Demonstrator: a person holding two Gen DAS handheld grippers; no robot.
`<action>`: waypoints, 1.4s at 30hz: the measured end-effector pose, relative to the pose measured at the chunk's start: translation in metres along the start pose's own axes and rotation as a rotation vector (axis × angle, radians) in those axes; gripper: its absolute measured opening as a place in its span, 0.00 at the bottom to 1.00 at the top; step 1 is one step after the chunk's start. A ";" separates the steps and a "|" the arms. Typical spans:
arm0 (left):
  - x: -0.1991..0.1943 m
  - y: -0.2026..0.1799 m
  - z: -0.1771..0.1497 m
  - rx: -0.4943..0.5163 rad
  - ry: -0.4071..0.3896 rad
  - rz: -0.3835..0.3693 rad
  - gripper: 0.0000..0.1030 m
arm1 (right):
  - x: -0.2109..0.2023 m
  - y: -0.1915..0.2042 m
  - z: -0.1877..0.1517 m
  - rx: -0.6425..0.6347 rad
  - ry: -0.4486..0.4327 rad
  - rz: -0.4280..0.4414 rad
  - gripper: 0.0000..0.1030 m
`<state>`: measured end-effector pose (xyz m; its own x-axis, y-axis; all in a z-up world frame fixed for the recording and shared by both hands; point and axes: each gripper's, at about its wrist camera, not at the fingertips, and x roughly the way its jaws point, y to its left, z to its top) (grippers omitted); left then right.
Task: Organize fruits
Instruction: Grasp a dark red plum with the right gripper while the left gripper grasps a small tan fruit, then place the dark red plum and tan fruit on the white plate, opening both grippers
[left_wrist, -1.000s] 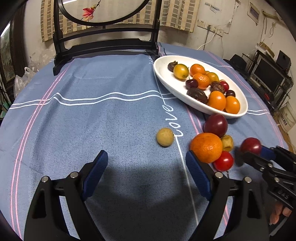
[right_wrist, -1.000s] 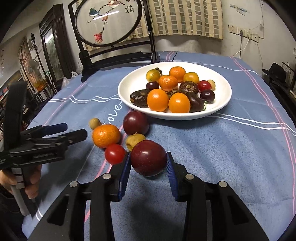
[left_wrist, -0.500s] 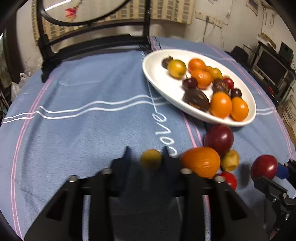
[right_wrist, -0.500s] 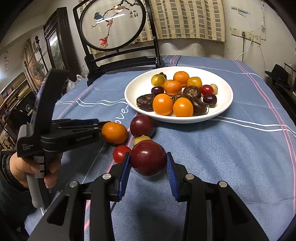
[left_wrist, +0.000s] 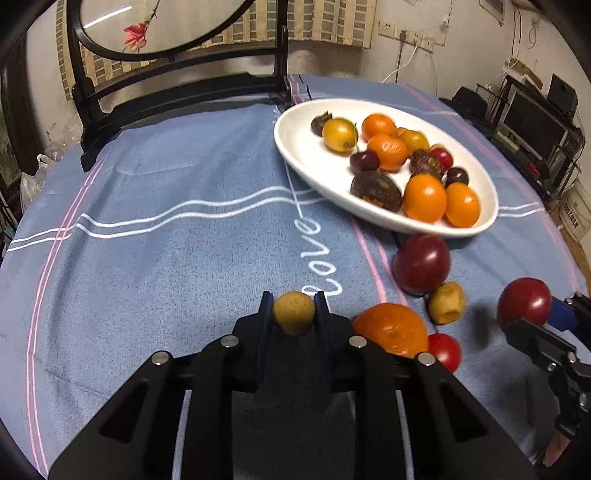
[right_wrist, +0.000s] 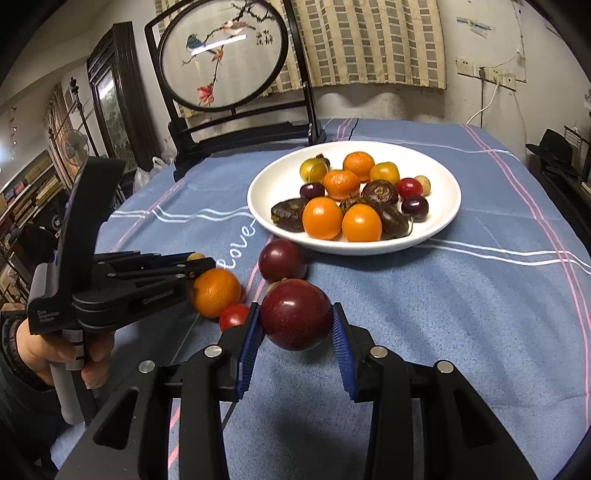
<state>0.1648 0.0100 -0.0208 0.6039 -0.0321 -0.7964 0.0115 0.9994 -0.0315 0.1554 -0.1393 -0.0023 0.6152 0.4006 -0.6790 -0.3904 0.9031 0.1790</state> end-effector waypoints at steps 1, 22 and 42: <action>-0.005 0.000 0.002 -0.003 -0.011 -0.008 0.21 | -0.001 -0.001 0.000 0.005 -0.009 0.001 0.37; 0.018 -0.032 0.090 0.000 -0.068 -0.026 0.21 | 0.059 -0.048 0.085 0.190 -0.067 0.013 0.40; -0.015 -0.005 0.034 -0.084 -0.101 -0.002 0.75 | 0.021 -0.032 0.059 0.107 -0.097 -0.022 0.57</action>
<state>0.1827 0.0062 0.0117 0.6812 -0.0290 -0.7315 -0.0513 0.9949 -0.0871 0.2211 -0.1506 0.0202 0.6883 0.3891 -0.6123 -0.3042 0.9210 0.2433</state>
